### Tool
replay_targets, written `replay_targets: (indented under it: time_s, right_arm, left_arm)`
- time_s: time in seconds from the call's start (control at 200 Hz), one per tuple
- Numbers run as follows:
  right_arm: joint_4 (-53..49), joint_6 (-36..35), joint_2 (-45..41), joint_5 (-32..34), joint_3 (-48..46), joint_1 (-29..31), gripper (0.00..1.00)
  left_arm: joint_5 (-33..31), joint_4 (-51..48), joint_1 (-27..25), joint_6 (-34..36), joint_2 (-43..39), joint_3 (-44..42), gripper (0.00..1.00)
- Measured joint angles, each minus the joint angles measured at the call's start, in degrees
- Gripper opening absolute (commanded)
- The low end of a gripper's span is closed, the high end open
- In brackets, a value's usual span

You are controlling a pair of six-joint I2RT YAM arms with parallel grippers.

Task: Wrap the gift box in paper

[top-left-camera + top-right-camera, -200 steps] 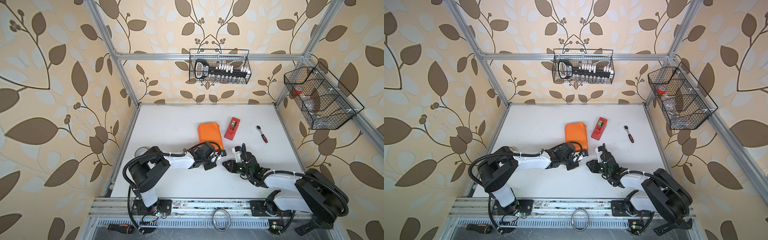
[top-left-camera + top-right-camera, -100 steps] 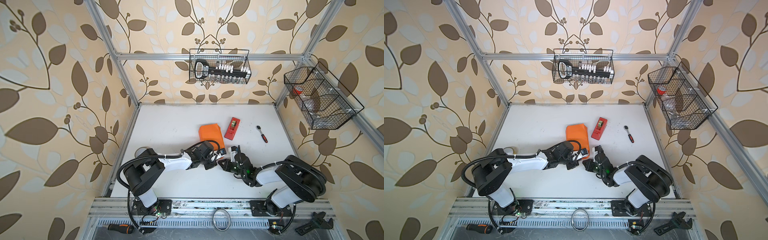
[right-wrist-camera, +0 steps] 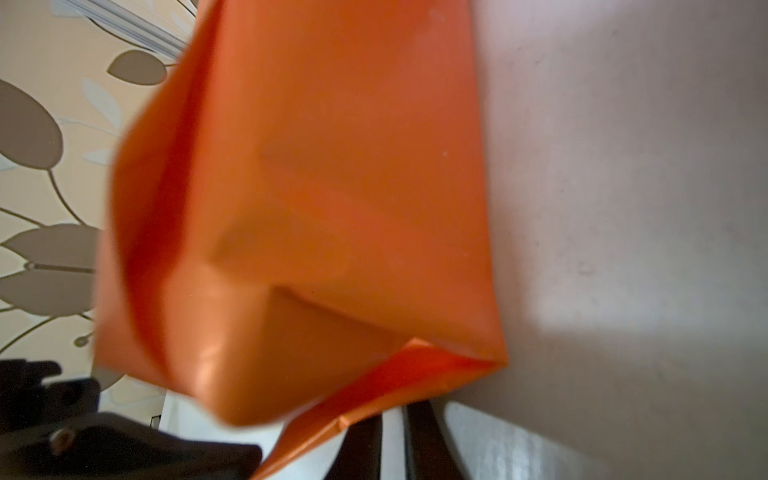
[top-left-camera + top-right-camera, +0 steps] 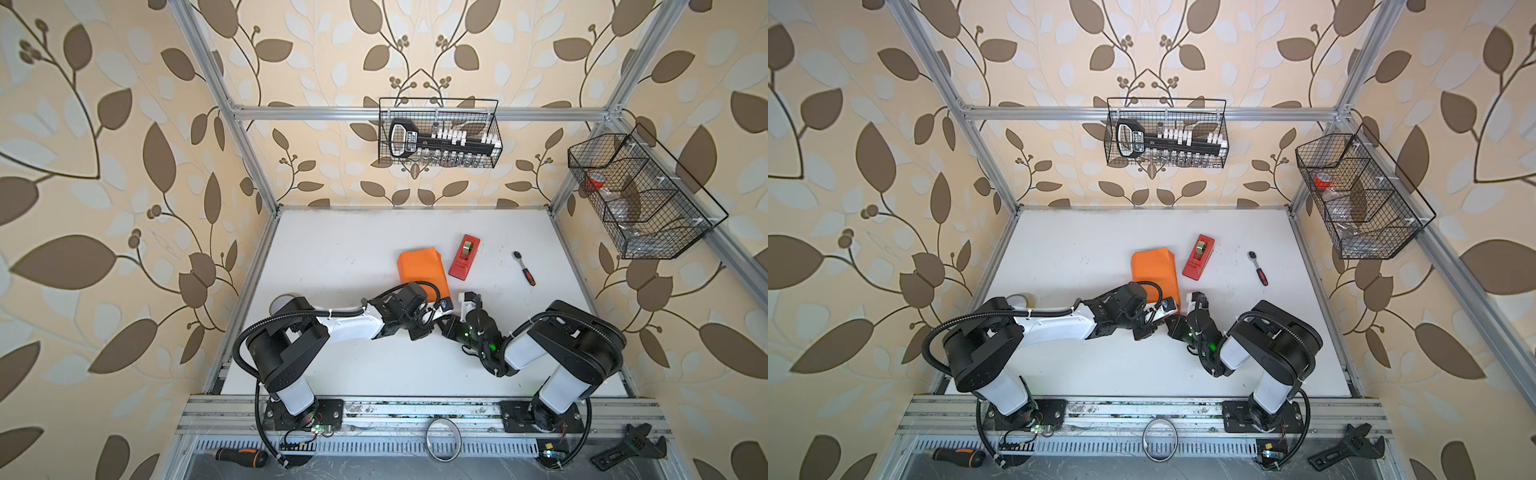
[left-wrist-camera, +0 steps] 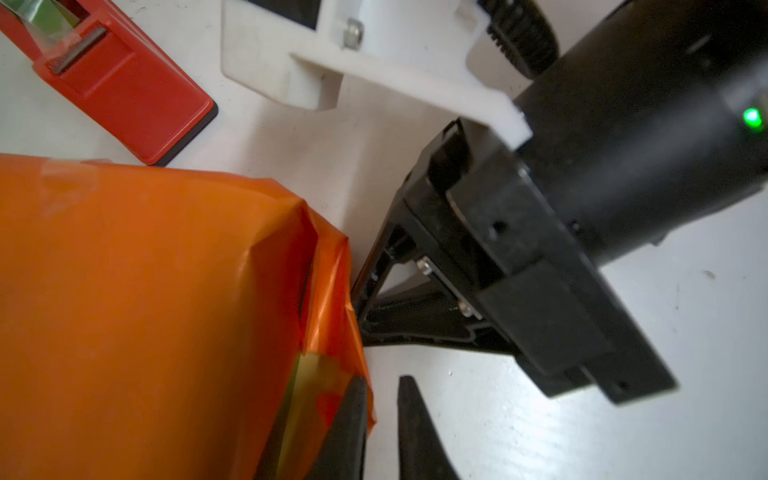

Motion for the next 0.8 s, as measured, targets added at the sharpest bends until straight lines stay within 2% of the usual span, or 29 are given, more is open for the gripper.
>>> replay_targets:
  time_s: [0.21,0.335,0.515,0.635,0.8]
  right_arm:
    - [4.0,0.9,2.3,0.9,-0.4,0.4,0.12]
    - [5.8,1.2,3.1,0.9,-0.5,0.5,0.11]
    - [7.3,1.6,3.8,1.0,-0.5,0.5,0.11]
    - [7.7,1.7,4.0,0.9,-0.5,0.5,0.11]
    - [8.3,1.9,4.3,0.9,-0.5,0.5,0.1]
  left_arm:
    - [0.4,-1.4,0.0,0.2,-0.8,0.0,0.43]
    - [0.7,-2.1,0.0,1.6,-4.8,-1.1,0.52]
    - [0.2,-0.9,0.0,4.4,-15.1,-6.3,0.79]
    - [-3.1,3.2,0.0,8.3,-19.7,-10.8,0.98]
    - [-8.6,8.5,0.0,15.4,-19.9,-14.8,0.99]
